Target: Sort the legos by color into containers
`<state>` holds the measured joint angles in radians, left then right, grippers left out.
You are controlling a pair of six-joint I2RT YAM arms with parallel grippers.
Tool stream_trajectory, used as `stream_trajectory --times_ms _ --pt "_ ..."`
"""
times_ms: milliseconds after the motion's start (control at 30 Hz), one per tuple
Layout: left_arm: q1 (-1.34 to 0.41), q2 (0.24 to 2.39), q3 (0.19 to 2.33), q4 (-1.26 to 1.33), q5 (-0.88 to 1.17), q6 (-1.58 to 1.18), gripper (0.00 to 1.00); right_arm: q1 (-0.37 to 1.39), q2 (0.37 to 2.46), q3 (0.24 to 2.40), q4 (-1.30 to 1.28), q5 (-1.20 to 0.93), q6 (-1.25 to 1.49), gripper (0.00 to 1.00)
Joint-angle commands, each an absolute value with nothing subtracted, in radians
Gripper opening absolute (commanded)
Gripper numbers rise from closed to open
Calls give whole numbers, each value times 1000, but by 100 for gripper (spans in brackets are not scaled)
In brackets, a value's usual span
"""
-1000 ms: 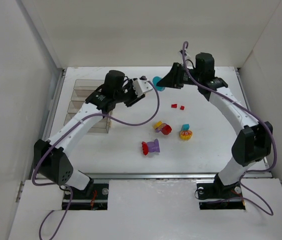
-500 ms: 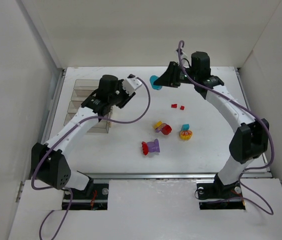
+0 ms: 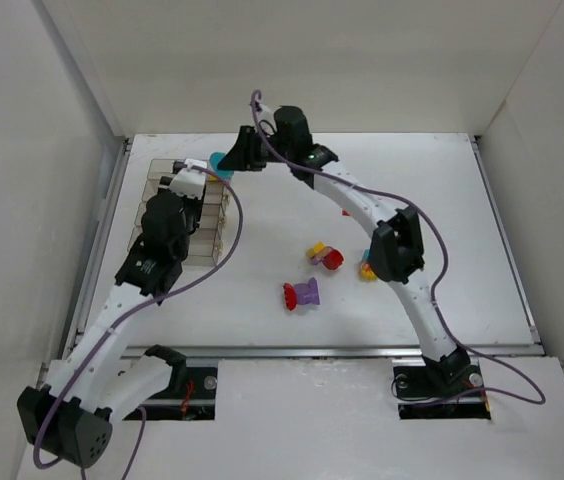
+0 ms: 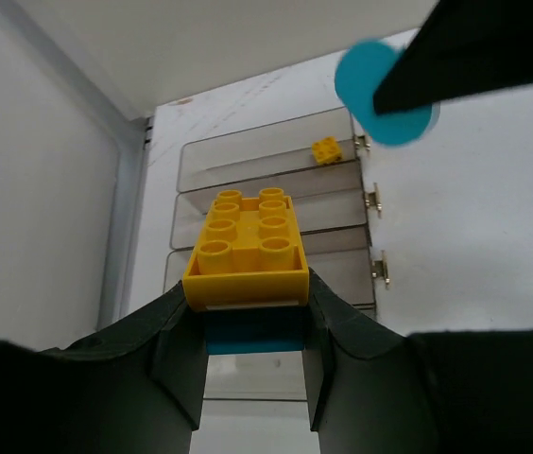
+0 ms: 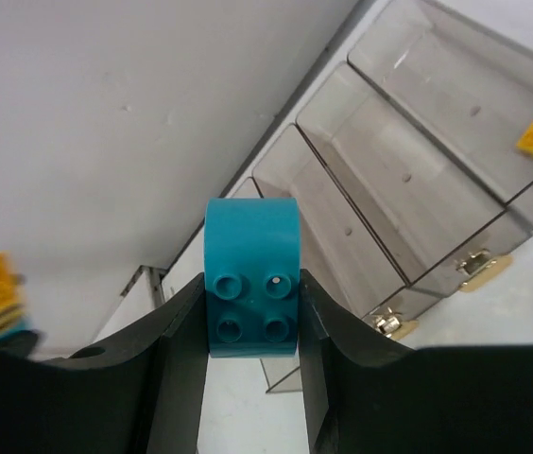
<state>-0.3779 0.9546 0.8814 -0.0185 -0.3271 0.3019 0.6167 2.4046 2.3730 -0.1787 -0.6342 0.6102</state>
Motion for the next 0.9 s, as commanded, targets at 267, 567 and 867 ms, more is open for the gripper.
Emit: stream_trajectory --times_ms 267,567,867 --pt "-354 755 810 83 -485 215 0 762 2528 2384 91 -406 646 0" --pt "-322 721 779 55 -467 178 0 862 2422 2155 91 -410 448 0" --pt "-301 721 779 55 -445 166 0 904 2422 2114 5 -344 314 0"
